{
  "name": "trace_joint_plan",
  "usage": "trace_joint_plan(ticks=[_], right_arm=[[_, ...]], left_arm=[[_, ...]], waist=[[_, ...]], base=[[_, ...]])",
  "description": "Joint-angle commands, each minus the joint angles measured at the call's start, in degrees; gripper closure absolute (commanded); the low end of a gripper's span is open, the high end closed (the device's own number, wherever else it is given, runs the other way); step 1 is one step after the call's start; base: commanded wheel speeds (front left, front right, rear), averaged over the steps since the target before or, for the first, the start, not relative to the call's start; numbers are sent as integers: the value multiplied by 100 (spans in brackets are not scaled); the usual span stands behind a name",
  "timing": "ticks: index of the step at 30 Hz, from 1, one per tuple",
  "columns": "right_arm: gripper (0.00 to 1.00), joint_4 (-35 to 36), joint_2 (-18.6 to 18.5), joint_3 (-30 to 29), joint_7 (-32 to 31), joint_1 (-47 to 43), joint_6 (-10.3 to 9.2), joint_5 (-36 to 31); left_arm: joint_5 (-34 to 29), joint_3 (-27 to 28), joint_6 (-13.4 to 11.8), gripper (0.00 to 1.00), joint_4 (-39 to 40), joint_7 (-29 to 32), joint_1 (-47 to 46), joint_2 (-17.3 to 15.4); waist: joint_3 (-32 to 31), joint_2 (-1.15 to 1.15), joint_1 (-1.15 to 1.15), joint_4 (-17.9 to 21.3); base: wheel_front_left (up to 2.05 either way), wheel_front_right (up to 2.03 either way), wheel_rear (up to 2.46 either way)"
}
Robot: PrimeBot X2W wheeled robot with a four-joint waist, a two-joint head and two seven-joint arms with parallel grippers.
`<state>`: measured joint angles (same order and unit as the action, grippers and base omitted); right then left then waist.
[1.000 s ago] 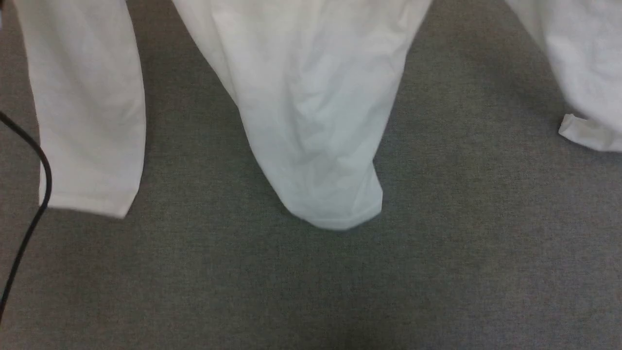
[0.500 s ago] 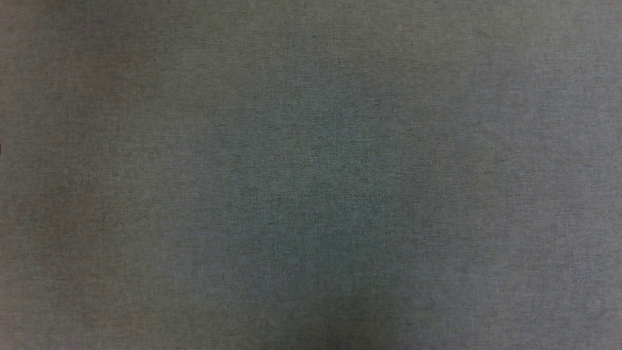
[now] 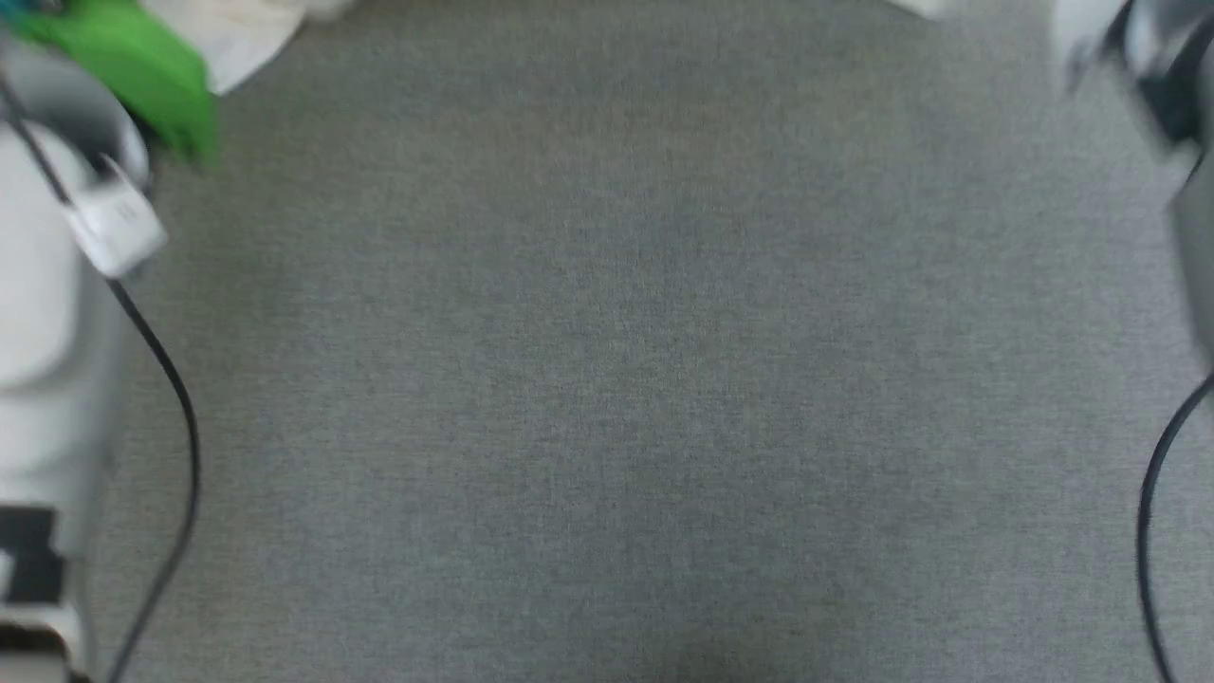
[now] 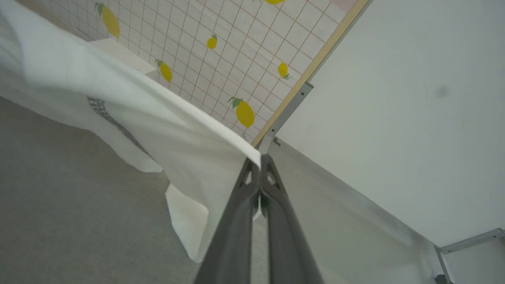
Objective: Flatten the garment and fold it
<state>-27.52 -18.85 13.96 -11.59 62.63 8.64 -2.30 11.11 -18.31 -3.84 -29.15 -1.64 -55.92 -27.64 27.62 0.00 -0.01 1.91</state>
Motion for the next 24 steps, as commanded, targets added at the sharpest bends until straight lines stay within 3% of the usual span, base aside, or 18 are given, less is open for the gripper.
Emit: trace_joint_plan(ticks=[1, 7, 10, 14, 24], right_arm=[[100, -52, -280, -98, -100, -453, -115, 207], [100, 645, -416, -115, -433, -2325, -115, 1035], [100, 1190, -470, -278, -698, -3241, -115, 1254], [100, 2008, -352, -761, -1123, -4461, -115, 1372], [100, 3677, 764, -1945, -2077, -6832, -115, 1237]], left_arm=[[256, 113, 59, 100, -222, 227, 410, -122], [993, -7, 459, 100, 28, 758, 2083, 210], [1352, 16, 514, 100, 439, 1001, 2898, 287], [1697, 83, 343, 100, 1145, 1264, 3955, 333], [1981, 226, -402, 100, 2644, 1646, 5870, 293]], waist=[[-477, 0, 1, -69], [-1155, 0, 1, -129], [-1405, 0, 1, -137], [-1670, 0, 1, -147], [-2044, 0, 1, -208]], base=[[0, 0, 0], [0, 0, 0], [0, 0, 0], [0, 0, 0], [0, 0, 0]])
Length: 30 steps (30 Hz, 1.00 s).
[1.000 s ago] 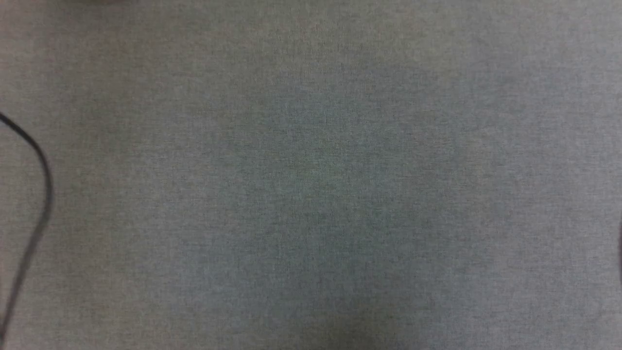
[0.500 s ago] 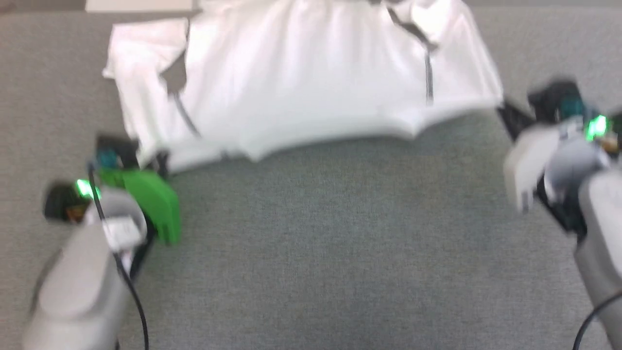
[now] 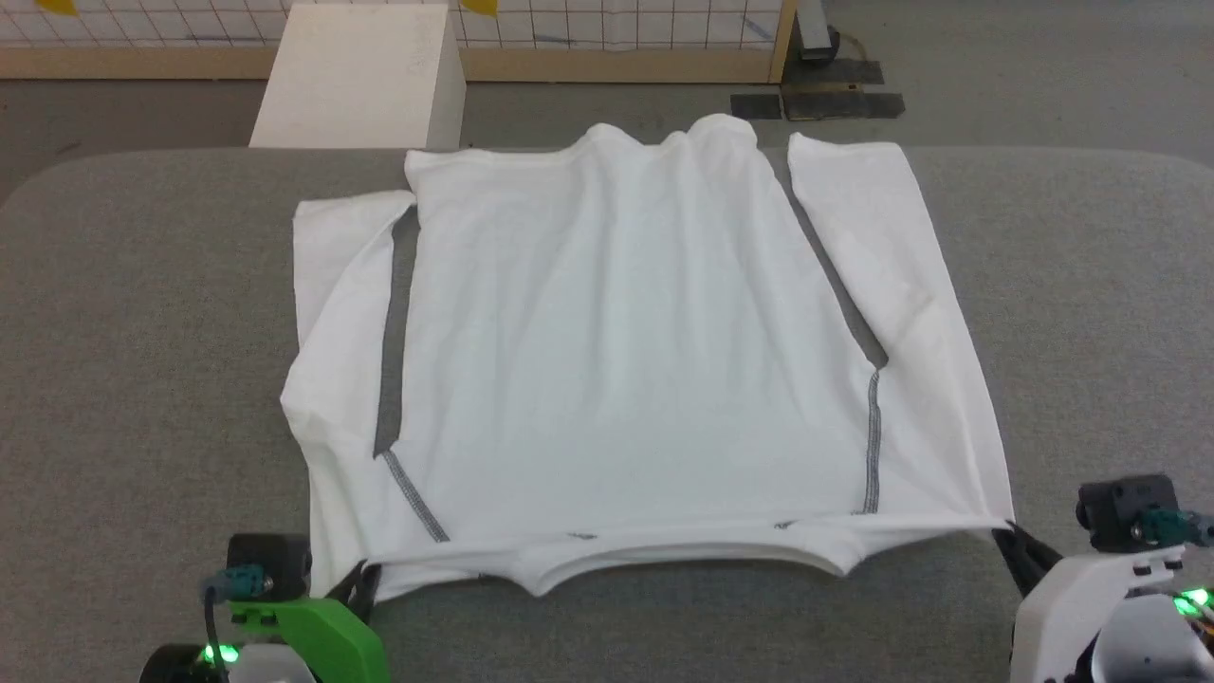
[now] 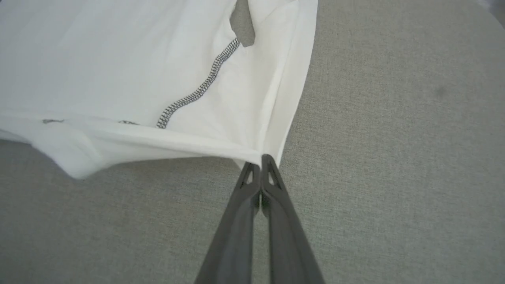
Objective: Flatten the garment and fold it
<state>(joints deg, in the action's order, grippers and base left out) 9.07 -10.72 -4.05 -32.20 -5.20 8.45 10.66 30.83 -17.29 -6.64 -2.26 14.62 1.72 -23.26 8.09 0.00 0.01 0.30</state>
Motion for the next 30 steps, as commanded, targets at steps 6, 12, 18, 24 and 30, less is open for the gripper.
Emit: trace_joint_plan(ticks=[6, 12, 18, 24, 30], right_arm=[[100, 281, 531, -505, -363, -895, -97, -126], [100, 75, 724, -478, -708, -1344, -97, -42], [0, -248, 768, -357, -533, -1378, -97, 31], [0, -249, 779, -386, -390, -1437, -97, 62], [0, 83, 782, -535, 504, -1267, -97, -54]], left_arm=[[-17, 49, -341, 100, 299, 77, 655, -130], [-73, -125, -414, 100, 234, -96, 935, 40], [14, -160, -400, 0, 62, -360, 951, 267], [116, 31, -462, 0, 302, -551, 1019, 254], [7, 351, -573, 0, 752, -936, 906, 89]], waist=[[-134, 0, -1, -117], [-154, 0, -1, -131], [-210, 0, -1, -128], [-273, 0, -1, -174], [-295, 0, -1, -209]], base=[[0, 0, 0], [0, 0, 0], [0, 0, 0], [0, 0, 0], [0, 0, 0]])
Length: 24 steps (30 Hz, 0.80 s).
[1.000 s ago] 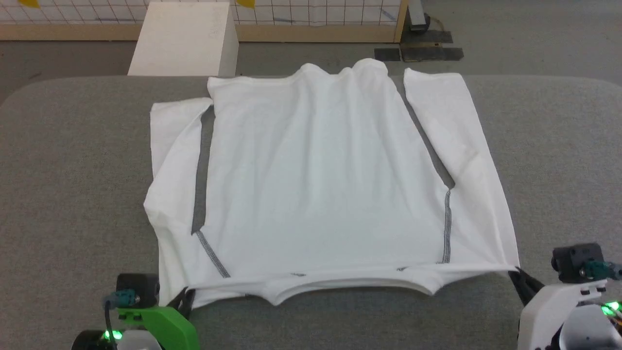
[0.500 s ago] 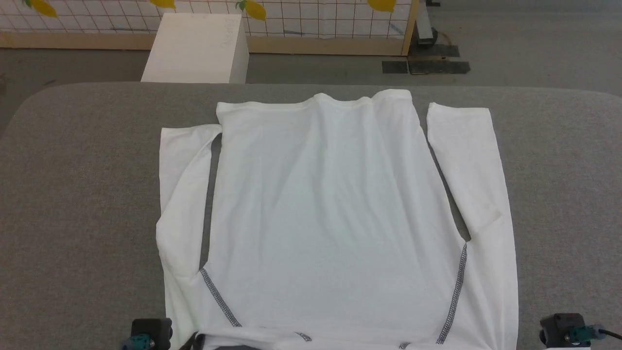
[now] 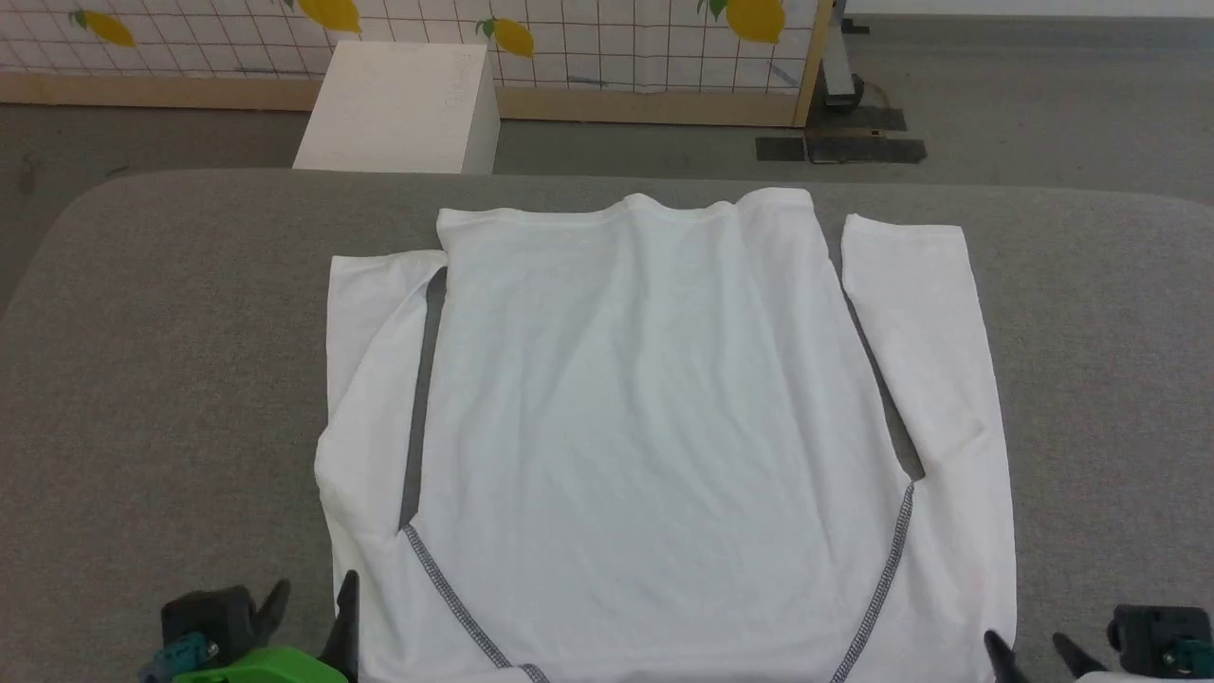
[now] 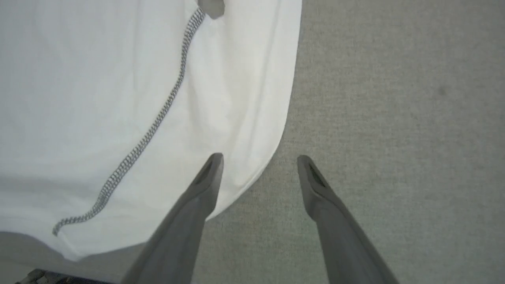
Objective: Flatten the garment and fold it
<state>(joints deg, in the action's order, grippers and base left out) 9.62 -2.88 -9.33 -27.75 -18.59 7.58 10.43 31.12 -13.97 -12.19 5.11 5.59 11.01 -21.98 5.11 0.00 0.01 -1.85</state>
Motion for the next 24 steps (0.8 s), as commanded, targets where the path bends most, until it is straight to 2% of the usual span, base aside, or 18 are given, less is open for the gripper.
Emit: trace_joint_plan(ticks=[1, 6, 11, 18, 21, 22, 24], right_arm=[[0, 47, -1, -64, 261, 128, -9, -49], [0, -20, -1, -171, 1359, 465, -9, -38], [0, -179, 0, -72, 2225, 894, -9, 42], [0, -303, 0, 158, 2925, 1693, -9, 116], [0, -359, 0, 285, 3098, 2021, -9, 146], [0, -421, 0, 379, 3216, 2277, -9, 187], [0, -460, 0, 453, 3268, 2425, -9, 209]], left_arm=[[-64, 58, -30, 0, 35, -96, -65, -75], [-298, 235, -17, 0, -6, -514, -529, -225], [-455, 254, 256, 0, -492, -637, -1464, -455], [-543, 175, 795, 0, -1524, -60, -3347, -912], [-523, 191, 920, 0, -1877, 360, -4026, -1107], [-423, 250, 1016, 0, -2128, 747, -4507, -1266], [-319, 306, 1073, 0, -2270, 1040, -4761, -1378]], waist=[[6, 0, -1, 14], [113, 0, -1, 66], [468, 0, -1, 169], [1380, 0, -1, 506], [1773, 0, -1, 703], [2081, 0, -1, 886], [2267, 0, -1, 1016]], base=[[0, 0, 0], [0, 0, 0], [0, 0, 0], [0, 0, 0], [0, 0, 0], [0, 0, 0], [0, 0, 0]])
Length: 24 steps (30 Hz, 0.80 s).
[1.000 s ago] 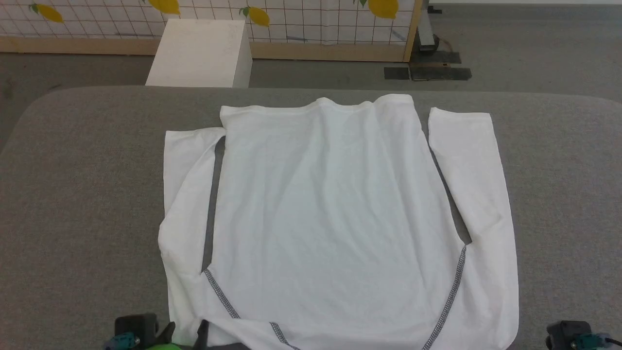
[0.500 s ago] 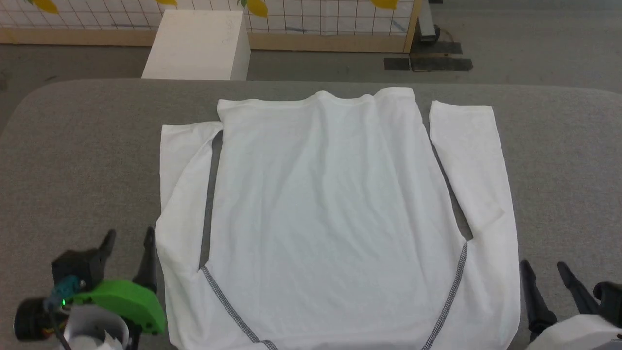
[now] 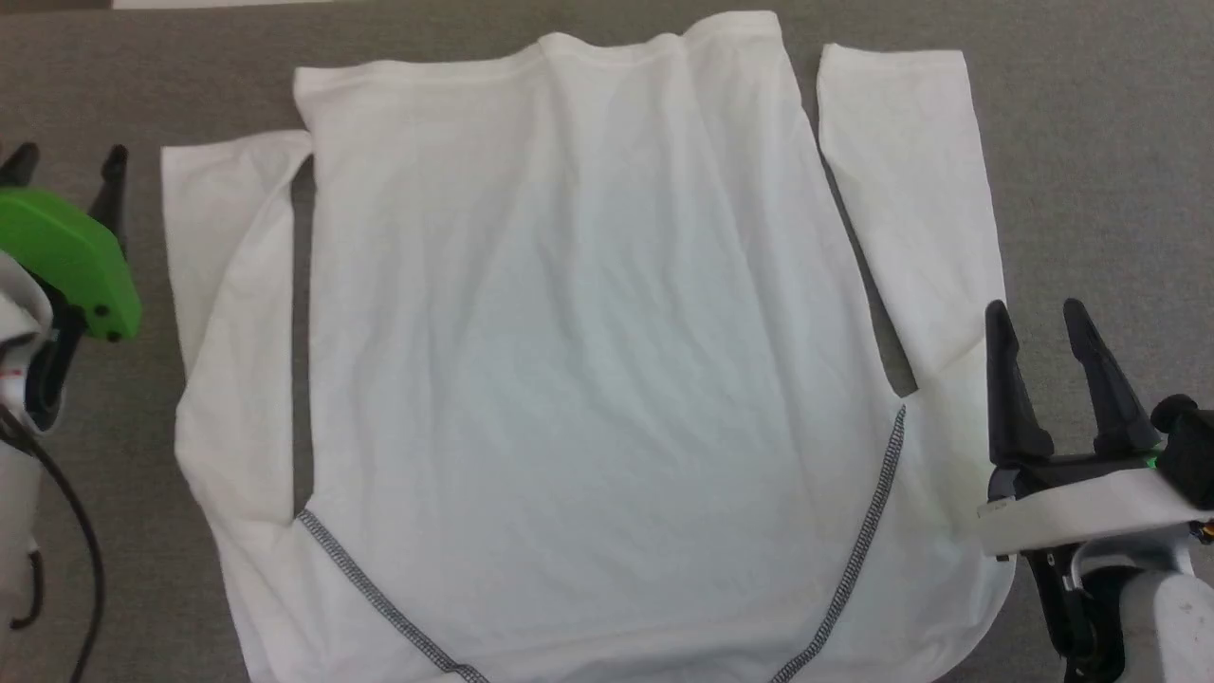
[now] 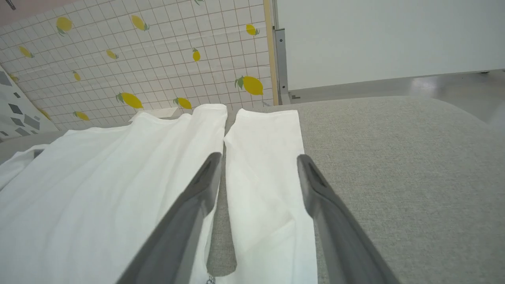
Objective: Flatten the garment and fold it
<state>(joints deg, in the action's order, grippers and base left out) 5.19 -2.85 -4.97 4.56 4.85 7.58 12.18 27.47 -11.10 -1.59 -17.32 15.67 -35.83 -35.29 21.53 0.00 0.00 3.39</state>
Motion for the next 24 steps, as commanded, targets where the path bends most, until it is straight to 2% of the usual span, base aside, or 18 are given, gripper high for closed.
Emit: trace_joint_plan(ticks=[1, 10, 16, 17, 18, 19, 20, 24], right_arm=[[0, -37, -3, 53, 63, 156, -9, 45], [0, -181, -3, 248, 183, 471, -9, 138], [0, -293, -3, 326, 219, 554, -9, 156], [0, -313, -3, 336, 224, 564, -9, 155], [0, -333, -3, 343, 227, 568, -9, 152], [0, -356, -3, 343, 228, 564, -9, 145], [0, -372, -3, 337, 227, 556, -9, 139], [0, -445, -3, 343, 209, 498, -9, 94]], left_arm=[[115, 61, 7, 0, -91, 208, -172, -93], [683, 390, -306, 0, -121, 1651, -468, -356], [893, 500, -814, 0, 35, 2557, -325, -424], [957, 509, -883, 9, 66, 2749, -256, -429], [1034, 515, -920, 95, 100, 2907, -189, -416], [1120, 527, -952, 100, 170, 3059, -107, -401], [1151, 543, -976, 100, 243, 3103, -48, -403], [1006, 638, -1013, 100, 493, 2691, 223, -500]], waist=[[713, 0, 0, 556], [1163, 0, 0, 856], [1243, 0, 0, 897], [1236, 0, 0, 898], [1215, 0, 0, 895], [1184, 0, 0, 881], [1154, 0, 0, 864], [913, 0, 0, 762]], base=[[0, 0, 0], [0, 0, 0], [0, 0, 0], [0, 0, 0], [0, 0, 0], [0, 0, 0], [0, 0, 0], [0, 0, 0]])
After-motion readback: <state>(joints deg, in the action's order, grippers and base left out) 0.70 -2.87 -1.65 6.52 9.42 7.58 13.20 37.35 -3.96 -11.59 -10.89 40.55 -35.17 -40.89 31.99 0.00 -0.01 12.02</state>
